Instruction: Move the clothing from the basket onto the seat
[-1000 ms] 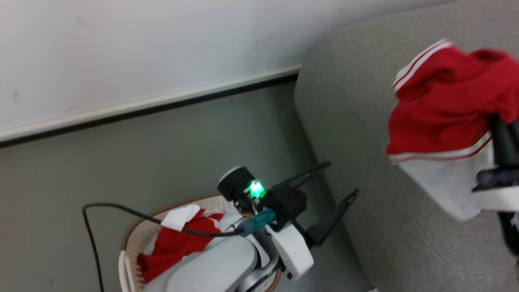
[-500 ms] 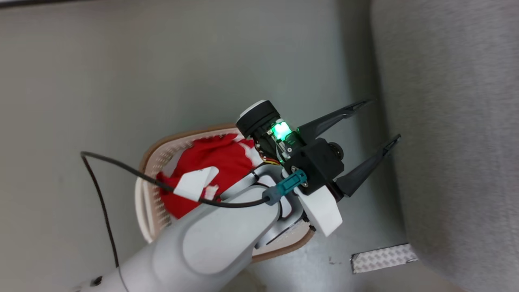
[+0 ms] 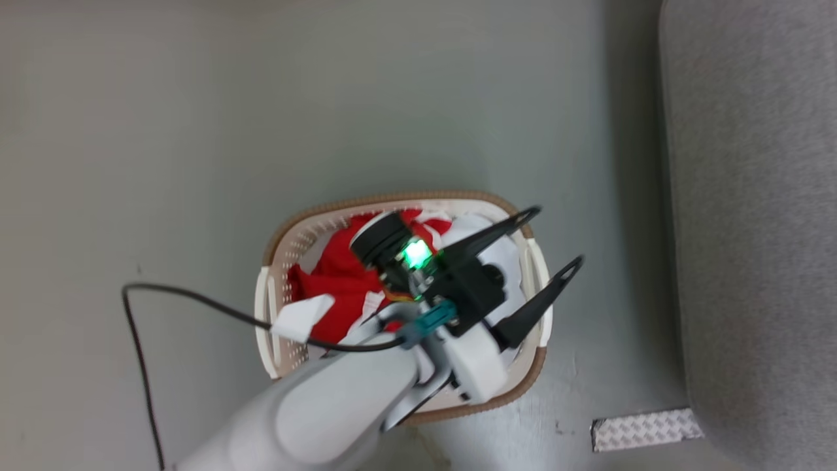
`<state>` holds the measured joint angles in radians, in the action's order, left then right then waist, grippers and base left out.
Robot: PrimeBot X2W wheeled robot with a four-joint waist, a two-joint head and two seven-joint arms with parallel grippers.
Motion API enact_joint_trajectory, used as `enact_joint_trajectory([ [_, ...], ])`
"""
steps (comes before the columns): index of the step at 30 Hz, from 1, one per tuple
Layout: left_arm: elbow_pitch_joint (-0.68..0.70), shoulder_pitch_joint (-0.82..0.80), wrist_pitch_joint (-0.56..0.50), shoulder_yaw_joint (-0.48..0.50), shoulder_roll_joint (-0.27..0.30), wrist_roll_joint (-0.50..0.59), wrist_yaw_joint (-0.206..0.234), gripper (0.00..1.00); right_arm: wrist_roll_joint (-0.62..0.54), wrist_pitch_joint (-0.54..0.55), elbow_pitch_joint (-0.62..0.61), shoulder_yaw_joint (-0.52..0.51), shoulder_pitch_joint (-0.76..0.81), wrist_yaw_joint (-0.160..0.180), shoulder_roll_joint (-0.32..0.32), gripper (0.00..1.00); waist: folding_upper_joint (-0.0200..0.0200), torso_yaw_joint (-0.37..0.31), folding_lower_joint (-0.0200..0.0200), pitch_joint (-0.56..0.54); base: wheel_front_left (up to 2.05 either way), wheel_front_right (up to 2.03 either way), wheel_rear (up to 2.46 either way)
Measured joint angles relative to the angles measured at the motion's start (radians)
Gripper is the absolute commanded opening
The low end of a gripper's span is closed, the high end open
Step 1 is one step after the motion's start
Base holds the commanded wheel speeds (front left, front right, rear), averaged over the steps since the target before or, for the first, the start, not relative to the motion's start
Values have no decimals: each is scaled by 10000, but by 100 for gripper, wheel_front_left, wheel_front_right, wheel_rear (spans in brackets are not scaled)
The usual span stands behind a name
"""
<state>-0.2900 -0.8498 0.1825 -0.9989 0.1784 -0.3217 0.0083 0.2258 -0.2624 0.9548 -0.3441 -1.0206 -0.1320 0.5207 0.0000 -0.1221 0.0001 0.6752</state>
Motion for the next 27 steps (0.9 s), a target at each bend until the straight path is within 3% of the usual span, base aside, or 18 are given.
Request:
enact_joint_trajectory([
  [6, -221, 732, 305, 169, 462, -276, 130, 100, -453, -19, -1655, 77, 1978, 0, -437, 100, 0, -91, -1, -868, 0, 0, 0],
  [10, -374, 1392, 596, 468, 535, -723, 339, 100, -767, -25, -3549, -10, 3640, 0, -694, 100, 0, -112, -2, -1658, 0, 0, 0],
  [15, -593, 2546, 763, 1003, 612, -1191, 616, 100, -717, -23, -5823, 238, 5978, 0, -1710, 100, 0, -75, -3, -2864, 0, 0, 0],
  [21, -90, 4357, 807, 2403, 754, -1363, 1057, 100, -805, -25, -7835, 894, 8489, 2, -2667, 100, 0, 82, -6, -4475, 0, 0, 0],
  [27, 318, 6306, 815, 4017, 830, -1152, 1214, 100, -1089, -25, -8684, 1588, 10187, 0, -3607, 100, 0, 413, -7, -5880, 0, 0, 0],
])
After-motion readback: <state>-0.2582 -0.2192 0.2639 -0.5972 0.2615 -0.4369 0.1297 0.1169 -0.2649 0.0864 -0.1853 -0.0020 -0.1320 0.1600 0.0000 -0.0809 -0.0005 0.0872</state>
